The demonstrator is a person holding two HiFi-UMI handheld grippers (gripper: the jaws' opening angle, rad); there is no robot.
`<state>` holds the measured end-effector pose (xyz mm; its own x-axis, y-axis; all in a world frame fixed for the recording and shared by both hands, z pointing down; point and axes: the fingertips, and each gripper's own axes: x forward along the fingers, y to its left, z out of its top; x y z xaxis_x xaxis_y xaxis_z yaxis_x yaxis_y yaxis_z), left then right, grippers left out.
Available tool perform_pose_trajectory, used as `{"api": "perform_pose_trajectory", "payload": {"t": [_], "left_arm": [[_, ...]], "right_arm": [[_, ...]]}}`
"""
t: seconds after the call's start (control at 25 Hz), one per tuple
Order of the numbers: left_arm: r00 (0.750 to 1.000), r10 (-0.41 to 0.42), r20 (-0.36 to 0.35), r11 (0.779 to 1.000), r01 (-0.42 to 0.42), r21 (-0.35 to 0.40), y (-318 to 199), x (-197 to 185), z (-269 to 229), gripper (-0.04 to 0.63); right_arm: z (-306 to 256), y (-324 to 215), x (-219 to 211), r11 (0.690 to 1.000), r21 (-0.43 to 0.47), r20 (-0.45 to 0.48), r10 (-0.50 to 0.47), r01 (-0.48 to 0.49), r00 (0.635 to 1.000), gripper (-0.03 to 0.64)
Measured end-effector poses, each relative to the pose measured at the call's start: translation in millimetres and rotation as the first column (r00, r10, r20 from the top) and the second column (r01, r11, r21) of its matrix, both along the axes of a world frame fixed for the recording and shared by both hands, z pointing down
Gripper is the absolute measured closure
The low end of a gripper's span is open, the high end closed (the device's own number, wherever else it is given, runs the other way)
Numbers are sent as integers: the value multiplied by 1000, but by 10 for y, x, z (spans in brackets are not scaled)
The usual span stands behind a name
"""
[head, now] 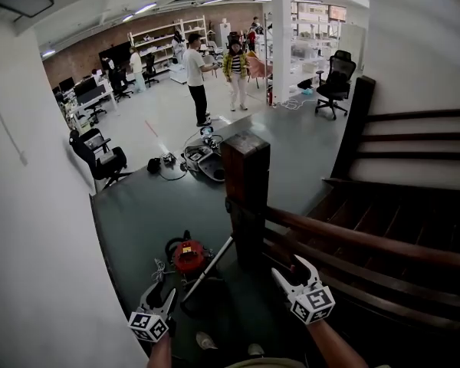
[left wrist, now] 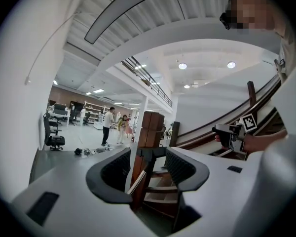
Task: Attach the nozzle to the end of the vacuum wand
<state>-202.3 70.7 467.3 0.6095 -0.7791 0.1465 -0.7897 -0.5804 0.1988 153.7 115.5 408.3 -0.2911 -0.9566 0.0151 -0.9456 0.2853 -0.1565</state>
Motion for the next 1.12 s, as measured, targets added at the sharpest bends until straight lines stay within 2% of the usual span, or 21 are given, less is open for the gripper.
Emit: {"api": "perform_pose_trajectory", "payload": {"t": [0.32,0.52,0.6,0.68,0.72,1.12], "left_arm": [[997,-42,62,996,47,-76,150,-409,507,368],[994,-65,92,992,75,-106,173,-648,732,368],[992,-76,97,989,88,-120,165,-708,786,368],[991,-86,103,986,100,-136,174,-731,853,368],[990,-89,106,985,104,-141,181,-735,879,368],[990,-77,118,987,92,-128,258,-617,820,368]], "right_arm": [[445,60,253,994,-97,5,57,-56,998,336],[704,44,293,989,-131,75,78,-68,994,336],[745,53,291,988,-134,63,86,-77,994,341],[754,96,311,988,-122,19,97,-94,995,453],[755,113,311,989,-117,7,97,-95,995,471],[759,129,192,992,-114,-25,56,-58,998,485]]}}
